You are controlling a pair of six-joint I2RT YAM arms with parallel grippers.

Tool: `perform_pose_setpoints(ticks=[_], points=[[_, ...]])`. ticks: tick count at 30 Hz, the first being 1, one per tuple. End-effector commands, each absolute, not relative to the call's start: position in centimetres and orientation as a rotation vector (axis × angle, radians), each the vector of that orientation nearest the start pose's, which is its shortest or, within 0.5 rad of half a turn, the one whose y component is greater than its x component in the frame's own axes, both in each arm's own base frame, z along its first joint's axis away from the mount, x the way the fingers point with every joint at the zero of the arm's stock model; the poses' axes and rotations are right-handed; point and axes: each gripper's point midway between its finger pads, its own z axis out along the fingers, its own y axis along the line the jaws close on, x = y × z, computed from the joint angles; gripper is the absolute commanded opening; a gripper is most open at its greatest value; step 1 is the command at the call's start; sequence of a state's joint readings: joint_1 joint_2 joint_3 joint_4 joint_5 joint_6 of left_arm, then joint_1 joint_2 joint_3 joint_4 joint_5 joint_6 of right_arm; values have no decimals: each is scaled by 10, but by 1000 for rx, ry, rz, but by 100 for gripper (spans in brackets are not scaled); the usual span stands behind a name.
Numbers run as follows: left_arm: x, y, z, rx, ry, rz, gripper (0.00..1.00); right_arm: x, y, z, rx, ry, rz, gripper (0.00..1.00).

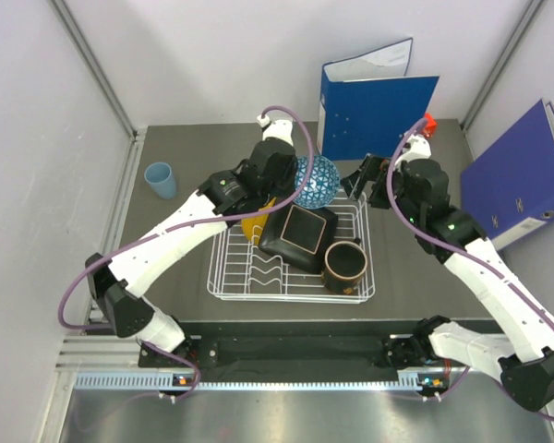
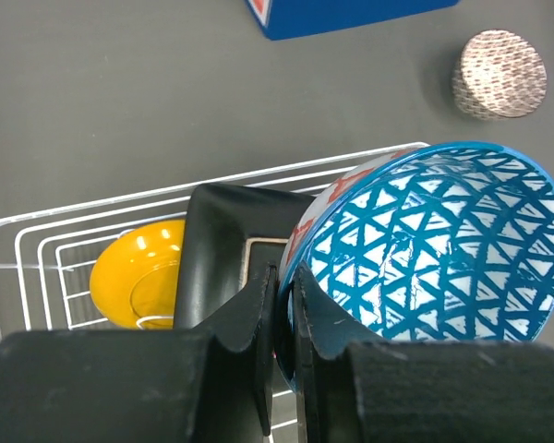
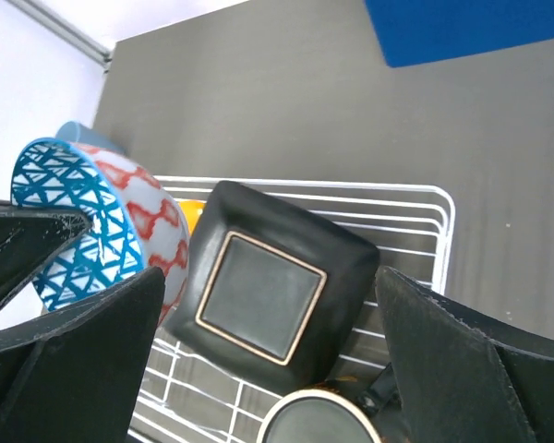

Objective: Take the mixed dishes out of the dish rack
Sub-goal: Pick up the bowl from the dish rack.

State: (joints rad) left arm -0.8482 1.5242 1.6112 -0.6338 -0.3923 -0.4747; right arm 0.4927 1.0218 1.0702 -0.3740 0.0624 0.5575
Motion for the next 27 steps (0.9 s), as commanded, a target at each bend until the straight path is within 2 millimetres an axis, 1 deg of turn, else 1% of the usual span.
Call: perform_pose_setpoints(ticks=[1, 2, 3, 4, 5, 7, 8, 10, 11, 13, 15, 16, 17, 19, 20, 21, 22, 23, 26, 27], points=[[337, -323, 333, 131, 1994, -537, 0, 305, 192, 347, 62, 1812, 757, 98], [339, -323, 333, 127, 1993, -526, 0, 306, 191, 348, 66, 1812, 750, 97], [341, -324, 327, 135, 2005, -508, 0, 308, 188, 347, 78, 1812, 732, 97], [343, -324, 325, 134, 2006, -496, 0, 308, 186, 347, 86, 1805, 725, 97], [346, -322, 326, 127, 2001, -476, 0, 306, 183, 351, 98, 1790, 722, 96], [349, -322, 320, 135, 2010, -447, 0, 306, 179, 353, 108, 1778, 714, 96], [350, -322, 320, 132, 2012, -438, 0, 306, 180, 352, 103, 1784, 709, 96], [354, -322, 313, 131, 2027, -407, 0, 306, 182, 352, 94, 1793, 714, 96], [355, -321, 313, 130, 2030, -396, 0, 308, 184, 351, 92, 1799, 716, 96], [357, -324, 306, 132, 2045, -387, 0, 309, 187, 349, 87, 1803, 719, 96], [356, -326, 310, 125, 2035, -413, 0, 314, 189, 337, 88, 1843, 697, 95], [355, -327, 311, 128, 2033, -426, 0, 316, 190, 335, 88, 1854, 688, 95], [354, -328, 313, 127, 2030, -435, 0, 320, 191, 325, 84, 1882, 670, 94], [352, -329, 317, 132, 2024, -458, 0, 325, 193, 317, 81, 1904, 656, 87], [350, -330, 320, 135, 2021, -469, 0, 328, 195, 309, 78, 1926, 648, 84], [348, -330, 324, 136, 2014, -481, 0, 330, 196, 306, 76, 1934, 647, 81], [348, -330, 324, 137, 2014, -485, 0, 331, 199, 304, 71, 1940, 650, 76], [346, -329, 328, 137, 2008, -492, 0, 333, 200, 298, 72, 1955, 645, 74], [343, -329, 330, 141, 2006, -504, 0, 337, 202, 294, 72, 1966, 641, 63], [342, -330, 330, 143, 2006, -509, 0, 337, 202, 294, 73, 1966, 640, 49]])
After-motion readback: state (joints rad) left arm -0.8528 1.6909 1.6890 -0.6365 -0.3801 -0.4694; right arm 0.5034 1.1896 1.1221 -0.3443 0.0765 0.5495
